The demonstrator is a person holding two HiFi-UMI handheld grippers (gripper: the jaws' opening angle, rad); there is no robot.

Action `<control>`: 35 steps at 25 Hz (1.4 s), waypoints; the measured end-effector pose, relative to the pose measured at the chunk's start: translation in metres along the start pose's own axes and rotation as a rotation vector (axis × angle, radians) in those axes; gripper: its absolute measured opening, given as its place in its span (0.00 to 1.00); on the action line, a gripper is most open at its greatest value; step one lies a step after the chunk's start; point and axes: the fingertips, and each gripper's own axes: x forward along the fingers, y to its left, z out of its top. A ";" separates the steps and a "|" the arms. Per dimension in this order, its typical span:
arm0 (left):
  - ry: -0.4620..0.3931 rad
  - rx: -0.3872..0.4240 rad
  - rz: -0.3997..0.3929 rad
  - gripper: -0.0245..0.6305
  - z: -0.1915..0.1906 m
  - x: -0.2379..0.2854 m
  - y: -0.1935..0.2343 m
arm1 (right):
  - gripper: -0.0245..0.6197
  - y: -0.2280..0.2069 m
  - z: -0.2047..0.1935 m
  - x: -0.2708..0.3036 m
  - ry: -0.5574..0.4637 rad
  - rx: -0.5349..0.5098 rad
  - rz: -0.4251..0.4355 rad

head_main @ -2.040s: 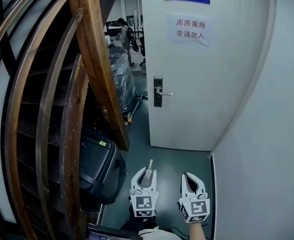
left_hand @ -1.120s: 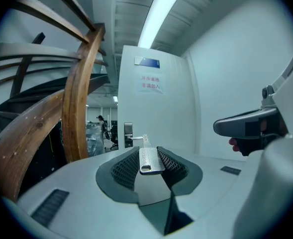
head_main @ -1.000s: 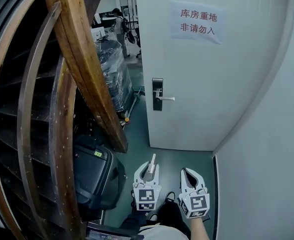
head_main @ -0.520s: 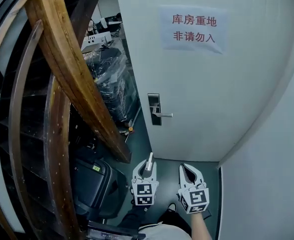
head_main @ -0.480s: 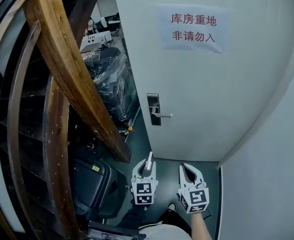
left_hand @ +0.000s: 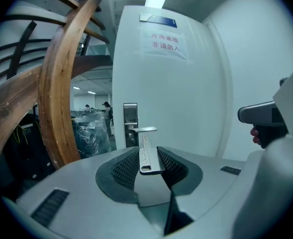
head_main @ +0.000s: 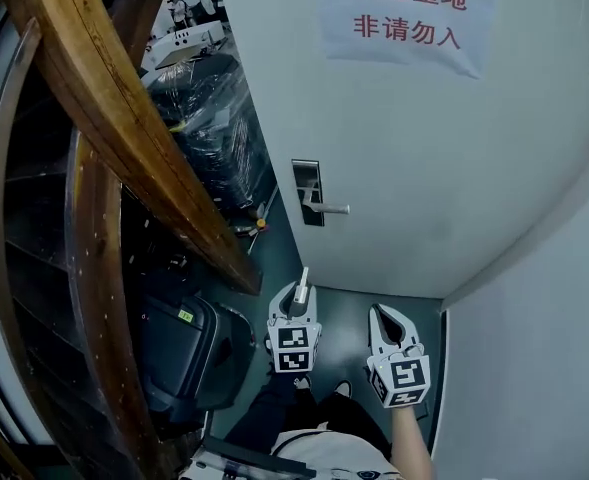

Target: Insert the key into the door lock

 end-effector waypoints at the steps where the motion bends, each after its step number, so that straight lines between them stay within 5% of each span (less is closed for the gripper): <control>1: 0.002 0.000 -0.002 0.22 -0.002 0.009 0.003 | 0.05 -0.002 -0.002 0.005 0.003 -0.004 -0.004; 21: -0.028 -0.041 -0.077 0.22 -0.039 0.200 0.059 | 0.05 -0.024 -0.093 0.087 0.016 -0.029 -0.130; 35: -0.020 -0.104 -0.073 0.22 -0.045 0.246 0.067 | 0.05 -0.038 -0.102 0.105 0.011 -0.017 -0.147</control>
